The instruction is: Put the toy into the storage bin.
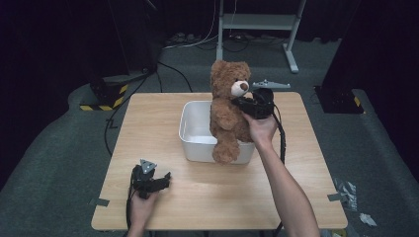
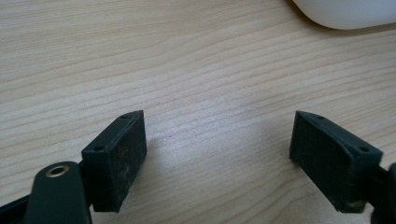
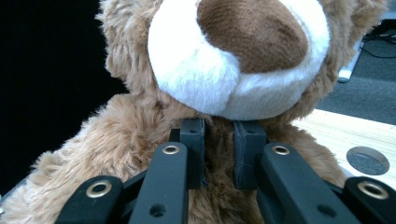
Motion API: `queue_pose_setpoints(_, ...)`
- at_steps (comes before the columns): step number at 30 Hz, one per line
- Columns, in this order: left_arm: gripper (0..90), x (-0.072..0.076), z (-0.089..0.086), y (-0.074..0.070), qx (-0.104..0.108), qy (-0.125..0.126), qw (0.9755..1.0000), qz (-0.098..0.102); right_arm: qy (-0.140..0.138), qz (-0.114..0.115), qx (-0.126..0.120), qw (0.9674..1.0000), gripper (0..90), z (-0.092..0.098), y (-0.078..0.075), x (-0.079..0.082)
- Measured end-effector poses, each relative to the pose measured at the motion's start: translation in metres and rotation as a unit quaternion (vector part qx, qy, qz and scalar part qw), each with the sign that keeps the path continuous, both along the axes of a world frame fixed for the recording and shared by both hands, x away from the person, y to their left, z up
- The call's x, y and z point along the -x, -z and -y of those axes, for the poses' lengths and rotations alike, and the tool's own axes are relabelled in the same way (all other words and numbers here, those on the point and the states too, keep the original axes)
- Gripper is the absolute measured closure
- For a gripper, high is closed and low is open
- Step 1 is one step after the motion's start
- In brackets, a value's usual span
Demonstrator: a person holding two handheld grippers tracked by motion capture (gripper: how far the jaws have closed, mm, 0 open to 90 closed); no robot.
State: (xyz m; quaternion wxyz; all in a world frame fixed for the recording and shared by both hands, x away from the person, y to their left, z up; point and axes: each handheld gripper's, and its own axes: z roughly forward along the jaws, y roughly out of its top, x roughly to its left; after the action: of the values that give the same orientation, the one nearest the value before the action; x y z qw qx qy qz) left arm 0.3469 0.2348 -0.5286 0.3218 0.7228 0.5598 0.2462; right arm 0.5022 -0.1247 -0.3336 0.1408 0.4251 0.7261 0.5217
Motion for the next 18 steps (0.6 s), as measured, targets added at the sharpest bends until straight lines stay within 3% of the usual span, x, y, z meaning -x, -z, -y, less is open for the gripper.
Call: queue_pose_setpoints(18, 18.7, 0.0001, 0.0, -0.0001, 0.0, 0.0, 1.0, -0.001, 0.008, -0.001, 0.013, 0.9999, 77.6, -0.0004, 0.0043, -0.0021)
